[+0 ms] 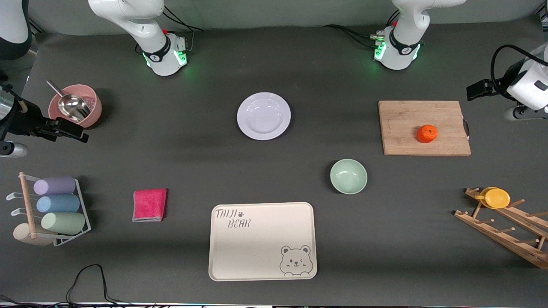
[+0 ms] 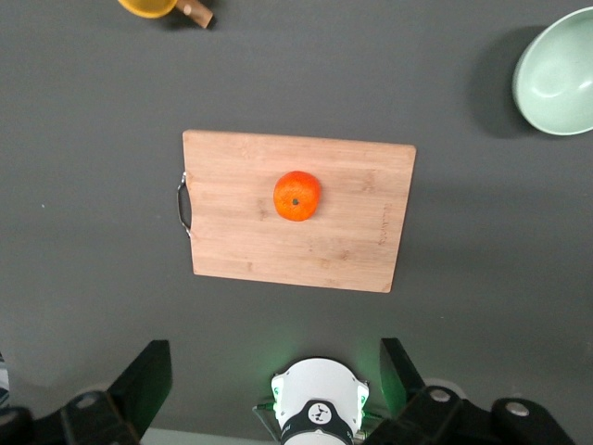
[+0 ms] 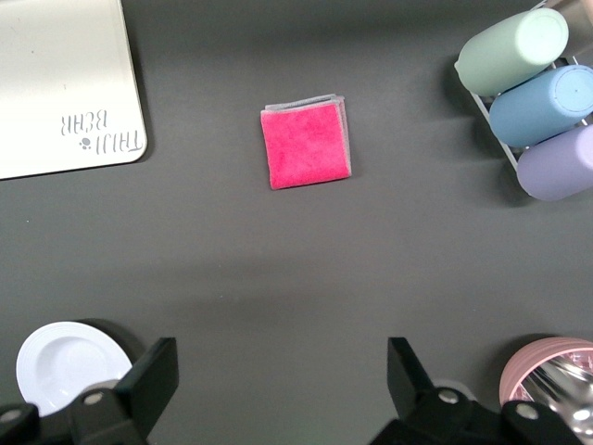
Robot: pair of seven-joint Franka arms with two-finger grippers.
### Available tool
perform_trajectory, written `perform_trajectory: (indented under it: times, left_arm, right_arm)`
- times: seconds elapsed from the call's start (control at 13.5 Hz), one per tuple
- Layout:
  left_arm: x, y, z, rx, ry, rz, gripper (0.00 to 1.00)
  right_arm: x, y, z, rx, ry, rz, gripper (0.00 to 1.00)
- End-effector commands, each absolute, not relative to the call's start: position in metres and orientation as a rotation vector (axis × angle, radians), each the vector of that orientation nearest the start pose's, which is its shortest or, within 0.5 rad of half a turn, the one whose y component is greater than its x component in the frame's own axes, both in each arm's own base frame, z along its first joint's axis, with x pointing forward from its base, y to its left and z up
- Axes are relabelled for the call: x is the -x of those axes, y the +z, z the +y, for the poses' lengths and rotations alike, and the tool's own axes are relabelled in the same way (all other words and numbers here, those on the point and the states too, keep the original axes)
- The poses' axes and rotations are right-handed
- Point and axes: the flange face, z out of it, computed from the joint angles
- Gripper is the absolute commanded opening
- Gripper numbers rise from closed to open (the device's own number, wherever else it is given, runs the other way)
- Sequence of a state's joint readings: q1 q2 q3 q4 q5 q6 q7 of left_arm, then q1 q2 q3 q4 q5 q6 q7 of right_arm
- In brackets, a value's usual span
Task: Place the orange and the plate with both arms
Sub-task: 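Move the left gripper toward the orange on the cutting board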
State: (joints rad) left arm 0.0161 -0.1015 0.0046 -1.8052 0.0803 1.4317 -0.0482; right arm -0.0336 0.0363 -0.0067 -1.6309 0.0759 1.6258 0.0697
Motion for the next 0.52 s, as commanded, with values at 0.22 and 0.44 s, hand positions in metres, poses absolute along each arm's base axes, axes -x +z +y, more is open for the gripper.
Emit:
perform_trajectory:
  times: [0.22,0.44]
  left_arm:
    - [-0.465,0.458,0.055,2.962,0.490,-0.147,1.00]
    - [-0.455,0.411,0.053,2.971,0.494,-0.126,1.00]
  right_arm:
    - [-0.580,0.558,0.010,3.191,0.125,0.078,1.00]
    - [-0.580,0.557,0.015,3.192,0.124,0.168,1.00]
